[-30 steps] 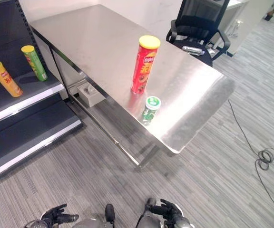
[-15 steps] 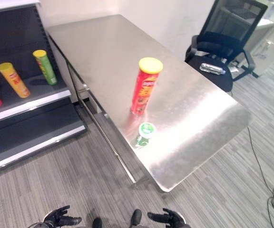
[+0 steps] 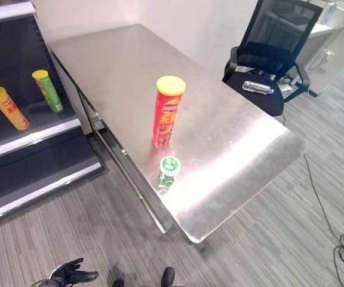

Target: Put the goods on the table back onto the shelves and tidy them up.

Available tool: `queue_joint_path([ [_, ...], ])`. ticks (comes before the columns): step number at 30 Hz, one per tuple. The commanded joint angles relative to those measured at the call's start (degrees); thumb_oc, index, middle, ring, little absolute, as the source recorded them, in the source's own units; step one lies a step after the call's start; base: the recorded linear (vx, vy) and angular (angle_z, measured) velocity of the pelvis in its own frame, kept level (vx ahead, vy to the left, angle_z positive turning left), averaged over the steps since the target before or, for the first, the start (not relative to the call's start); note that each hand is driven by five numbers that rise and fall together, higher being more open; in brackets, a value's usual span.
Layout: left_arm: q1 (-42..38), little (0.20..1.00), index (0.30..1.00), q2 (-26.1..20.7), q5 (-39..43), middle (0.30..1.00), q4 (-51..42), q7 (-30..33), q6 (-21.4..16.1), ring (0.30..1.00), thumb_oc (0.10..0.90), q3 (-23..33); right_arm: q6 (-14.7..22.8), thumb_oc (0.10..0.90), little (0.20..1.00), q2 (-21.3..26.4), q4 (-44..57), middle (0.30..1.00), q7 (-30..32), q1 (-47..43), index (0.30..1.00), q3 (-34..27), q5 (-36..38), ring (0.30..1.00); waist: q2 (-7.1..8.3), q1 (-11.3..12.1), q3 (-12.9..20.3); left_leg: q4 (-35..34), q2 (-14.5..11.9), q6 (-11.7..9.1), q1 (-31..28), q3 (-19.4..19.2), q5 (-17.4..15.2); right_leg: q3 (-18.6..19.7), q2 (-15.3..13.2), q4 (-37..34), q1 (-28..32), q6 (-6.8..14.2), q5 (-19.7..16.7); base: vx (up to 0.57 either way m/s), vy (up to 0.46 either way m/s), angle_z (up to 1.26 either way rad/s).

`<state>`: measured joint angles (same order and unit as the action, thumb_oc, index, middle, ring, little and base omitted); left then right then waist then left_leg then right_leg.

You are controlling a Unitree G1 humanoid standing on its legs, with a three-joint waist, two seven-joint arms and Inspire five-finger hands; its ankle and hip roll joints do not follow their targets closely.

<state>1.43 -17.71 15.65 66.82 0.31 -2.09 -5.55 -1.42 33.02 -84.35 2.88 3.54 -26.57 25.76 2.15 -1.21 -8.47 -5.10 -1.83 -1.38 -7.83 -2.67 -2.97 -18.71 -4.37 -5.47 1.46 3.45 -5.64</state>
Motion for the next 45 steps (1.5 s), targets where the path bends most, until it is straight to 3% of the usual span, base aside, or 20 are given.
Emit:
queue_joint_path([
  [1,-3.3,0.9,0.9,0.1,0.2,0.9,-0.3,0.2,-2.0,0.9,0.8,-0.5,5.4,0.8,0.9,11.2,7.3,0.9,6.1,0.5,0.9,-0.8,4.0,0.9,-0.9,0.6,-0.4,0.1,-4.3,-4.7,-0.4,-2.9,1.3,-0.6,-1.4,0.5,0.6,5.9,1.3,0.01,0.008,-0.08],
  [3,-3.3,0.9,0.9,0.2,0.1,0.9,-0.4,0.3,-2.0,0.9,0.8,-0.6,5.3,0.8,0.9,11.2,7.5,0.9,6.2,0.7,0.9,-0.9,3.9,0.9,-0.99,0.7,-0.3,0.1,-4.3,-4.7,-0.3,-3.0,1.3,-0.5,-1.3,0.5,0.6,5.9,1.3,0.0,0.006,-0.1],
  [4,-2.6,0.9,0.9,0.6,-0.1,0.9,-1.7,0.5,-2.2,0.9,0.8,-0.6,7.8,0.8,0.9,14.9,20.2,0.9,9.6,1.5,0.9,-3.5,0.8,0.9,-1.21,0.1,-0.3,0.1,-4.5,-4.9,-0.7,-3.7,1.3,0.1,-1.1,0.5,0.6,6.0,1.4,0.0,0.008,-0.13],
  [5,-2.6,0.9,0.9,0.5,-0.1,0.9,-1.7,0.5,-2.2,0.9,0.8,-0.7,7.8,0.8,0.9,14.8,20.3,0.9,9.6,1.7,0.9,-3.7,0.7,0.9,-1.19,0.2,-0.2,0.1,-4.5,-4.9,-0.7,-3.7,1.3,0.1,-1.2,0.5,0.6,6.0,1.4,0.02,0.001,-0.21],
  [6,-2.1,0.9,0.9,0.9,-0.8,0.9,-2.6,0.7,-2.4,0.9,0.8,-1.0,10.2,0.8,0.9,18.3,34.1,0.9,12.3,1.9,0.9,-5.1,-4.0,0.9,-1.6,-0.1,-0.2,0.1,-4.8,-5.2,-1.3,-4.3,0.9,0.5,-0.9,0.5,0.9,6.1,1.7,0.03,-0.022,-0.17],
  [7,-2.1,0.9,0.9,1.3,-1.1,0.9,-3.2,0.7,-2.6,0.9,0.8,-1.3,12.2,0.8,0.9,18.4,42.8,0.9,13.6,0.9,0.9,-5.5,-5.3,0.9,-1.91,-0.2,-0.2,0.1,-5.1,-5.3,-1.5,-4.5,1.1,0.7,-0.7,0.5,1.0,5.9,1.9,0.02,-0.022,-0.18],
  [9,-2.2,0.9,0.9,1.2,-1.1,0.9,-3.2,0.7,-2.6,0.9,0.8,-1.4,11.9,0.8,0.9,18.1,43.4,0.9,13.8,1.2,0.9,-5.9,-5.5,0.9,-1.73,-0.2,-0.1,0.1,-4.9,-5.3,-1.2,-4.4,1.4,0.6,-0.8,0.5,0.8,5.9,1.7,0.0,-0.031,-0.2],
  [10,-1.9,0.9,0.9,1.2,-1.7,0.9,-4.5,0.3,-2.8,0.9,0.8,-1.6,15.1,0.8,0.9,20.1,58.8,0.9,10.7,-2.0,0.9,-3.5,-6.0,0.9,-2.12,-0.1,-0.1,0.1,-5.5,-5.8,-1.7,-4.7,2.0,1.0,-0.3,0.5,1.1,5.6,2.1,0.02,-0.061,-0.11],
  [14,0.1,0.9,0.9,0.4,-2.6,0.9,-6.0,-1.9,-3.0,0.9,0.8,-0.7,18.1,0.8,0.9,22.1,76.1,0.9,1.3,-4.1,0.9,-1.4,0.0,0.9,-2.14,0.2,0.3,0.1,-5.8,-6.3,-1.7,-4.8,3.7,1.0,0.1,0.5,1.2,5.0,2.4,0.02,-0.053,-0.02],
  [15,0.2,0.9,0.9,0.4,-2.6,0.9,-6.1,-1.9,-3.0,0.9,0.8,-0.7,18.0,0.8,0.9,22.0,76.3,0.9,1.2,-4.0,0.9,-1.5,0.1,0.9,-2.14,0.2,0.3,0.1,-5.8,-6.3,-1.7,-4.8,3.6,1.0,0.1,0.5,1.2,5.0,2.4,0.04,-0.056,0.14],
  [16,1.1,0.9,0.9,0.4,-2.8,0.9,-5.7,-2.8,-3.0,0.9,0.8,-0.6,18.7,0.8,0.9,21.8,80.7,0.9,-2.1,-5.5,0.9,0.0,4.5,0.9,-2.27,0.6,0.7,0.1,-6.2,-6.5,-2.0,-4.9,4.0,0.9,0.4,0.5,1.4,4.7,2.7,0.03,-0.039,0.14],
  [23,2.6,0.9,0.9,0.7,-3.5,0.9,-5.0,-4.3,-3.0,0.9,0.8,-0.5,15.6,0.8,0.9,22.9,90.5,0.9,-13.7,-8.0,0.9,8.2,11.6,0.9,-2.51,1.4,1.3,0.8,-7.0,-7.1,-2.0,-4.4,5.5,0.4,1.3,0.5,1.8,3.8,3.4,0.04,-0.062,0.06],
  [26,2.5,0.9,0.9,1.0,-3.9,0.9,-4.8,-4.6,-3.1,0.9,0.8,-0.6,14.2,0.8,0.9,24.3,92.2,0.9,-16.9,-8.2,0.9,10.8,14.3,0.9,-2.27,1.6,1.1,3.2,-7.6,-7.4,-1.2,-3.8,5.8,0.4,1.6,0.5,2.0,3.2,3.8,0.02,-0.068,0.07],
  [28,2.7,0.9,0.9,0.8,-4.2,0.9,-5.5,-4.9,-3.3,0.9,0.8,-0.1,12.2,0.8,0.9,27.6,95.9,0.9,-21.8,-7.2,0.9,13.3,15.5,0.9,-1.73,1.9,0.2,9.1,-8.7,-8.2,1.5,-3.4,7.3,0.1,2.0,0.5,2.6,2.4,4.1,-0.01,-0.095,0.09],
  [30,2.9,0.9,0.9,1.0,-4.5,0.9,-6.3,-5.6,-3.4,0.9,0.8,0.0,11.5,0.8,0.9,30.0,97.6,0.9,-23.2,-4.6,0.9,12.0,14.6,0.9,-0.86,1.5,-0.9,14.0,-9.0,-8.1,4.4,-3.8,7.9,-0.5,1.7,0.5,3.0,1.9,4.4,-0.03,-0.074,0.27],
  [34,2.9,0.9,0.9,1.0,-4.8,0.9,-6.6,-5.6,-3.4,0.9,0.8,0.2,11.3,0.8,0.9,30.6,98.5,0.9,-23.9,-3.5,0.9,11.4,14.0,0.9,-0.79,1.3,-1.1,14.2,-9.6,-7.9,4.8,-4.9,7.6,-1.0,1.5,0.5,3.1,1.9,4.7,0.0,-0.013,0.21],
  [37,2.9,0.9,0.9,1.0,-4.8,0.9,-6.6,-5.6,-3.4,0.9,0.8,0.2,11.3,0.8,0.9,30.6,98.5,0.9,-23.9,-3.5,0.9,11.4,14.0,0.9,-0.79,1.3,-1.1,14.2,-9.6,-7.9,4.8,-4.9,7.6,-1.0,1.5,0.5,3.1,1.9,4.7,0.0,0.056,0.0],
  [38,2.4,0.9,0.9,1.5,-6.3,0.9,-5.6,-5.3,-3.3,0.9,0.8,0.6,10.7,0.8,0.9,31.0,101.0,0.9,-24.8,-0.7,0.9,10.8,11.5,0.9,-1.73,0.5,-1.3,4.0,-9.1,-7.6,7.7,-8.0,6.7,-2.1,-0.3,0.5,2.4,3.7,4.4,0.02,0.31,0.03],
  [39,3.0,0.9,0.9,1.5,-6.1,0.9,-5.8,-5.2,-3.6,0.9,0.8,0.7,10.6,0.8,0.9,32.2,102.0,0.9,-25.3,-0.9,0.9,12.5,7.5,0.9,-2.37,0.9,-0.2,0.1,-6.9,-6.7,7.3,-6.7,7.5,-0.4,-0.5,0.5,1.5,4.2,4.0,0.04,0.338,0.12],
  [45,3.6,0.9,0.9,1.4,-6.3,0.9,-5.3,-5.5,-3.7,0.9,0.8,0.9,10.4,0.8,0.9,32.7,102.4,0.9,-25.4,-1.7,0.9,15.1,4.2,0.9,-2.49,1.0,0.6,0.1,-6.1,-6.2,6.1,-7.7,6.5,0.5,-1.2,0.5,1.9,4.5,3.8,0.03,0.075,-0.2],
])
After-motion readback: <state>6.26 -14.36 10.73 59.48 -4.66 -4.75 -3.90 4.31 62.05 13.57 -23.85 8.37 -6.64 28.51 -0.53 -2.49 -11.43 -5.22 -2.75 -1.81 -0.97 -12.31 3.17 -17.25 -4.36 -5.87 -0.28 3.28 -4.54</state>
